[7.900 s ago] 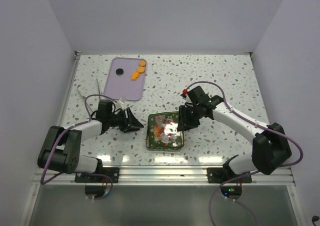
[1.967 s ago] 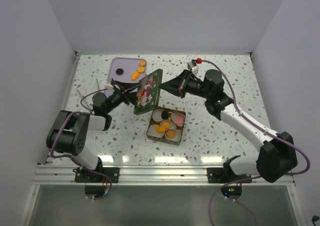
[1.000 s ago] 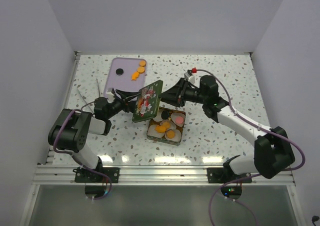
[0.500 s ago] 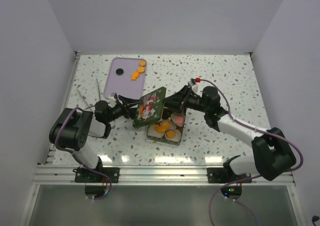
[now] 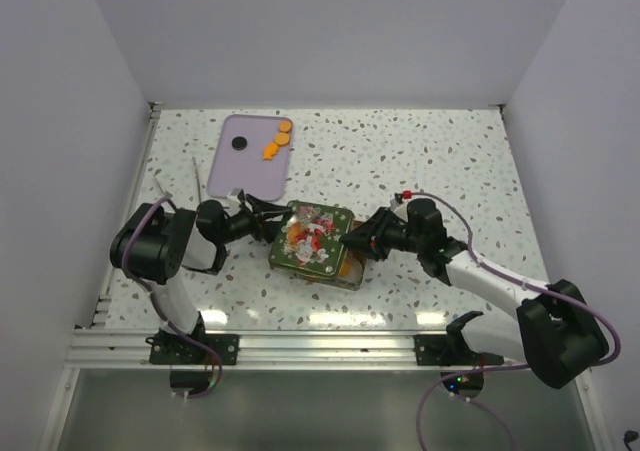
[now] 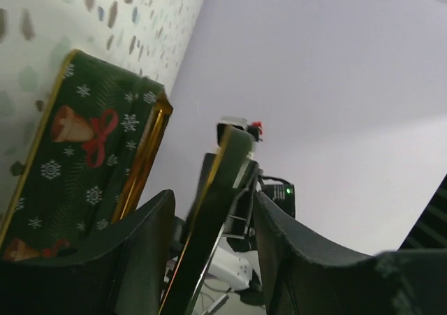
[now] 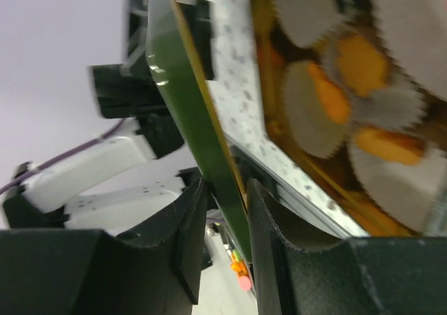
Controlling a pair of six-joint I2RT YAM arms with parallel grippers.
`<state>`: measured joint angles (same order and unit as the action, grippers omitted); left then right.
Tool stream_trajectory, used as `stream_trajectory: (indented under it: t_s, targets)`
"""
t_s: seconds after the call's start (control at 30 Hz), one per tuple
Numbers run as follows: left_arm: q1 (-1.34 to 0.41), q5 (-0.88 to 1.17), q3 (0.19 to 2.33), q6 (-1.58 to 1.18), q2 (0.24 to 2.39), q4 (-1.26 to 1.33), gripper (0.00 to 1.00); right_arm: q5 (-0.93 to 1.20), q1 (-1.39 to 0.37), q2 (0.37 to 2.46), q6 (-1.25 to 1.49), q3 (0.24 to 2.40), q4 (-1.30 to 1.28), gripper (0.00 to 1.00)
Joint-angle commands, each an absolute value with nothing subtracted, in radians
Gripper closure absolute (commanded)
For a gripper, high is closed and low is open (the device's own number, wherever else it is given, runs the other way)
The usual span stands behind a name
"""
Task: Pack the cookies
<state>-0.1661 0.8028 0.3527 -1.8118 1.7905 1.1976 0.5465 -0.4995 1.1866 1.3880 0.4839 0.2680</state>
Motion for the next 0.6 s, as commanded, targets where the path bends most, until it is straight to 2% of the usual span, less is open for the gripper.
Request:
stream_trajectory:
  t_s: [0.0, 0.3, 0.57]
  targets:
    - [-0.222, 0.92, 0.42, -1.804, 1.813, 1.894, 0.46, 0.503, -0.517, 1.186, 1.332, 0.439, 0.146, 0.68]
    - [-0.298, 0.917, 0.497, -1.79, 1.911, 1.89, 0.48, 0.474, -0.511, 1.204, 1.266, 0.46, 0.049, 0.71]
    - [-0.305, 0.956, 0.492, -1.661, 1.89, 1.741, 0.48, 0.448, -0.402, 1.172, 1.126, 0.569, -0.182, 0.71]
